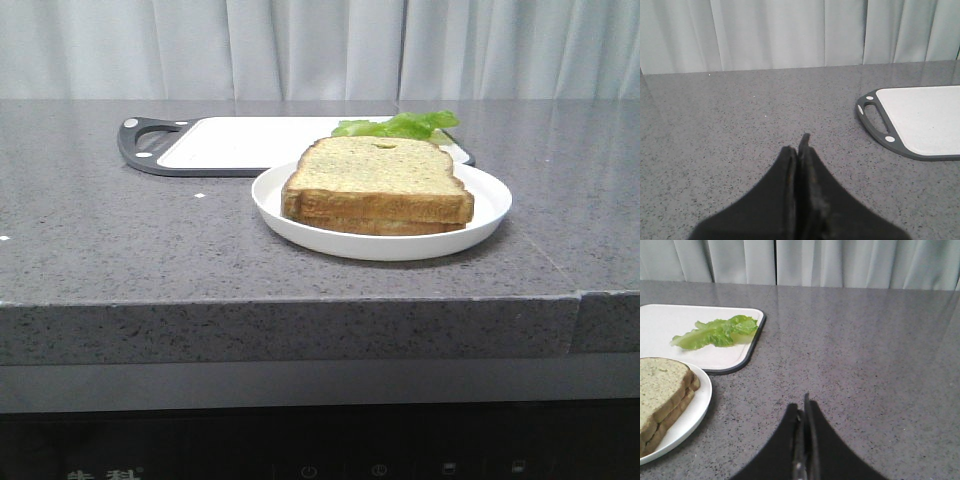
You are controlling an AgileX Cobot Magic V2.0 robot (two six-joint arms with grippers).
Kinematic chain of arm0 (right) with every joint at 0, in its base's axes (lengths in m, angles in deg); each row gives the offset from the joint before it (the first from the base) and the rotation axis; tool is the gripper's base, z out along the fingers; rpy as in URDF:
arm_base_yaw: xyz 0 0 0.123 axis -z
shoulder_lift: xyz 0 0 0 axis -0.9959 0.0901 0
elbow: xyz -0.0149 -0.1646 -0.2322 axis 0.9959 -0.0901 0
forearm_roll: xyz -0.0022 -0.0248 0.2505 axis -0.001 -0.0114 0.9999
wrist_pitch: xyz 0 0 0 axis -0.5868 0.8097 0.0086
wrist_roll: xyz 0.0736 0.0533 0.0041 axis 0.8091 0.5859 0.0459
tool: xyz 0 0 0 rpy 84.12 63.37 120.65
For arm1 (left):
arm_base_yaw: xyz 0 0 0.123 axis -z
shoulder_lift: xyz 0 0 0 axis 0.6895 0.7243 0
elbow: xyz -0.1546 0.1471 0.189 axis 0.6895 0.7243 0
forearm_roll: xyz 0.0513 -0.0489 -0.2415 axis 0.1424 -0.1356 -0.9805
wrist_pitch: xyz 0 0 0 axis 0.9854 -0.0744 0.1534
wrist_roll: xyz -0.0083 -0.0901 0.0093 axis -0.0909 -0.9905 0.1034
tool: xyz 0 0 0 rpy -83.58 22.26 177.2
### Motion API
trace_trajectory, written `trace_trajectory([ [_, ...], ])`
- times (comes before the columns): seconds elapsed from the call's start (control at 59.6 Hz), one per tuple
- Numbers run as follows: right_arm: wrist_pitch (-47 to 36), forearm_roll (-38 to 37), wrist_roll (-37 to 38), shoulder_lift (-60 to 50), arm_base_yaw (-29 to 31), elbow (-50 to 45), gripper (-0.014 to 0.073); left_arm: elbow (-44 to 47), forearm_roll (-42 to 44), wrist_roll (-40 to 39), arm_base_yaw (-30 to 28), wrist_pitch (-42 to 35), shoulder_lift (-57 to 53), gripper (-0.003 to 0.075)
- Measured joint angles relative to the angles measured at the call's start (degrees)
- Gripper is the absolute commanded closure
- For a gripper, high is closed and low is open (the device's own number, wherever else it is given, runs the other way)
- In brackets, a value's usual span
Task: Left arm grabs bread, right arm adds lettuce
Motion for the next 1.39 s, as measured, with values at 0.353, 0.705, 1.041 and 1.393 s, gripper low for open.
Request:
trace_trajectory([
  [0.353,0.12,0.0,0.0,0.38,0.0,0.0,0.0048,-0.08,-1.81,0.0,0.0,0.89,0.1,0.0117],
  [0.705,0.12,0.0,0.0,0.38,0.0,0.0,0.0046,-9.08,-23.53,4.52,3.85,12.95,12.75,0.0118],
  [1.041,0.12,0.0,0.0,0.38,0.0,0.0,0.0046,-29.06,-32.75,9.75,23.79,17.5,44.19,0.0122],
  [1.393,0.12,0.0,0.0,0.38,0.0,0.0,0.0046,-46.96,-33.16,10.35,34.14,21.53,69.78,0.0122],
])
